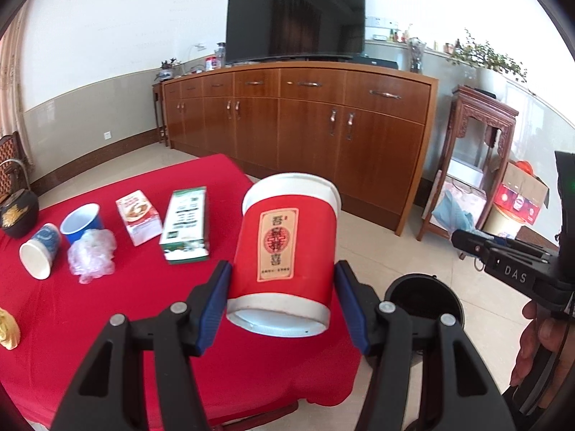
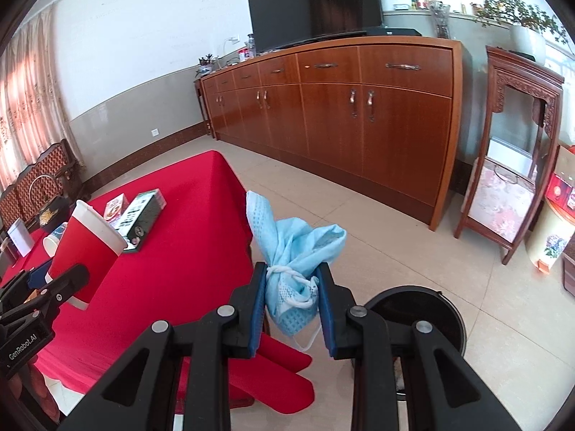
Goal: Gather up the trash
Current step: 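Carry mask and red cup over the black bin and open both grippers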
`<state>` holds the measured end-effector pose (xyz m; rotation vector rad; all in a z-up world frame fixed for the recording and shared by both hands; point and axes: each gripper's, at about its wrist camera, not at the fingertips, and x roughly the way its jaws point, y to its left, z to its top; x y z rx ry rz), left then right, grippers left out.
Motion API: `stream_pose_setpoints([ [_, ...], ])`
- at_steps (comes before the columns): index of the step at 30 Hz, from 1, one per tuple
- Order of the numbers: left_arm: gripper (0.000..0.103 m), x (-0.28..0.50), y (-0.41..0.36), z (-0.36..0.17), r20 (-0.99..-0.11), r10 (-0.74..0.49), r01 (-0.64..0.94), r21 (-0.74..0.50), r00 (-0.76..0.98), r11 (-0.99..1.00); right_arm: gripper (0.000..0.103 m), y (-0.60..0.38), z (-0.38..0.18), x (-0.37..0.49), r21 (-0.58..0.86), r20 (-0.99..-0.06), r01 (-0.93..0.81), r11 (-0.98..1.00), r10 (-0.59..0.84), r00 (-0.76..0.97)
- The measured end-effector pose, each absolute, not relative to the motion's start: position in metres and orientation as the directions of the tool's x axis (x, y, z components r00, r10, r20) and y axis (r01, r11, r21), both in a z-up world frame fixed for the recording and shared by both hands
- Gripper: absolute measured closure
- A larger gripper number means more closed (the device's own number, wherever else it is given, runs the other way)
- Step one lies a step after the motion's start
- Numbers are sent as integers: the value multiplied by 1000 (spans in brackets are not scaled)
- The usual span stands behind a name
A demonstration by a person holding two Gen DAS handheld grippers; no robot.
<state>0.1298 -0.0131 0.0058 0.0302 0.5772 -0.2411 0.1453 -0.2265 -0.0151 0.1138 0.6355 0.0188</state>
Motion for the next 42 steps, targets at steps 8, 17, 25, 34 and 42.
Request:
stream_pose_setpoints([
  [8, 44, 137, -61, -3, -563, -281, 316, -37, 777, 948, 74, -275, -23, 133, 103, -604, 81, 991, -2, 797],
  [17, 44, 147, -134, -31, -619, -375, 443, -48, 690, 895, 74, -328, -47, 130, 84, -652, 117, 990, -34, 758],
  [25, 44, 155, -201, -67, -686, -433, 548, -59, 585, 834, 74, -376, -90, 133, 2, -743, 128, 992, -84, 664],
  [34, 44, 175, -252, -122, -771, -416, 615, -41, 482, 788, 74, -421, -165, 172, -48, -860, 65, 997, -74, 504],
  [42, 12, 193, -261, -150, -793, -341, 576, 15, 505, 817, 16, -446, -211, 197, -47, -902, 60, 997, -69, 426],
])
